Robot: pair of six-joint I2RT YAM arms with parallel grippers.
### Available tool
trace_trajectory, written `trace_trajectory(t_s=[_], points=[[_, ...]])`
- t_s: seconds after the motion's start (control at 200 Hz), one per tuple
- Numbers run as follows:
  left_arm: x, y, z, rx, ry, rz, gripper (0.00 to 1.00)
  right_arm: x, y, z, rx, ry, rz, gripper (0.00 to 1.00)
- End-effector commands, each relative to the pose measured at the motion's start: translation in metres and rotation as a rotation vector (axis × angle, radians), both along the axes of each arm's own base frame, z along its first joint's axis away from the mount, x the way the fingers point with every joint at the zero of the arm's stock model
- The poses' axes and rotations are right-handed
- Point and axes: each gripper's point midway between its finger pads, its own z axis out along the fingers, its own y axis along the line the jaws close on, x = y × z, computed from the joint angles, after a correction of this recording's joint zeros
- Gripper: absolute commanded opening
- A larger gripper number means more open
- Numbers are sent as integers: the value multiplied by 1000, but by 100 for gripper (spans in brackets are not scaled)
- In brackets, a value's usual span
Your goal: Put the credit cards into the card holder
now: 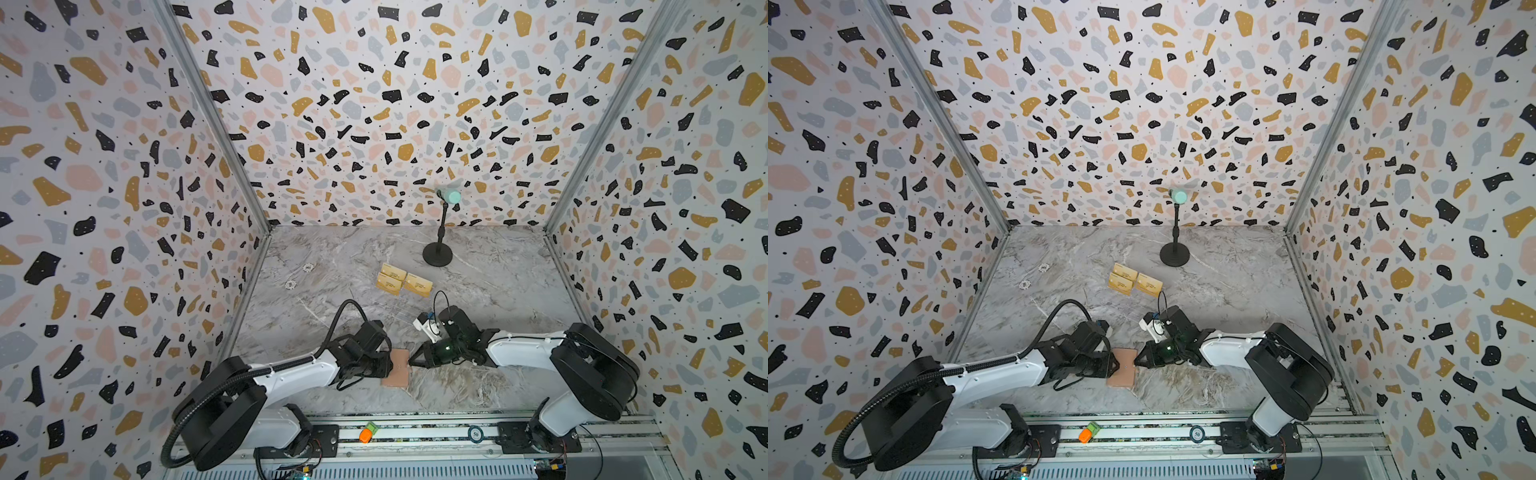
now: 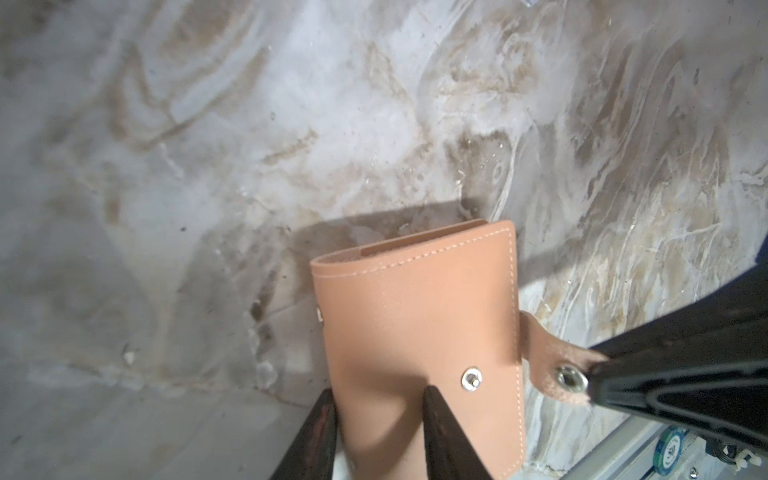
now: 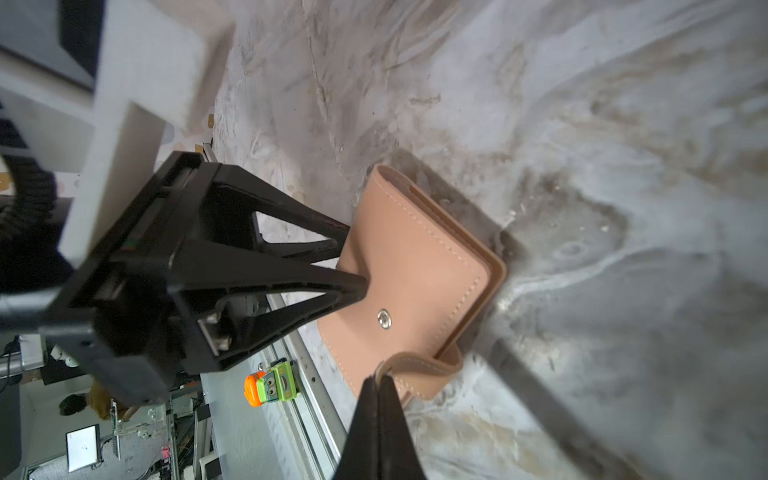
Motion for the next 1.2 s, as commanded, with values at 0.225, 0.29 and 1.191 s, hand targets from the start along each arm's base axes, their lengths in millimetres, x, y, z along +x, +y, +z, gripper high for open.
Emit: trace_trajectory(t_s=[0.225, 0.29, 1.191], points=[[-11, 7, -14, 47, 44, 5, 37, 2, 10, 0, -49, -30, 71, 0], [-11, 7, -15, 46, 45, 3, 37, 2, 14, 0, -55, -31, 81, 0], [-9, 5, -12, 29, 29, 15, 35, 5, -5, 4, -323, -99, 234, 0]])
